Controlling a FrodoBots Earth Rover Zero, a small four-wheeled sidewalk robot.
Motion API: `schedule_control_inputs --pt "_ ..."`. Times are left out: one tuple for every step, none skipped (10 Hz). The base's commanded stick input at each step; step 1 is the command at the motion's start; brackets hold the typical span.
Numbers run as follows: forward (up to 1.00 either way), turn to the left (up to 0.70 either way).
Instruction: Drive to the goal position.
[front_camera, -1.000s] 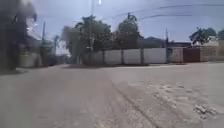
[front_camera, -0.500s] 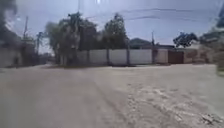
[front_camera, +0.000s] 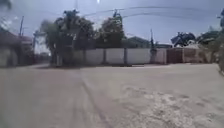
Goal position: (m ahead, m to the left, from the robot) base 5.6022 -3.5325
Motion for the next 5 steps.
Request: schedule_control_inputs --pt "0.85 -0.14" --pt "0.85 -0.34" --pt "0.85 -0.34" --pt "0.85 -0.34" --pt "0.85 -0.34"
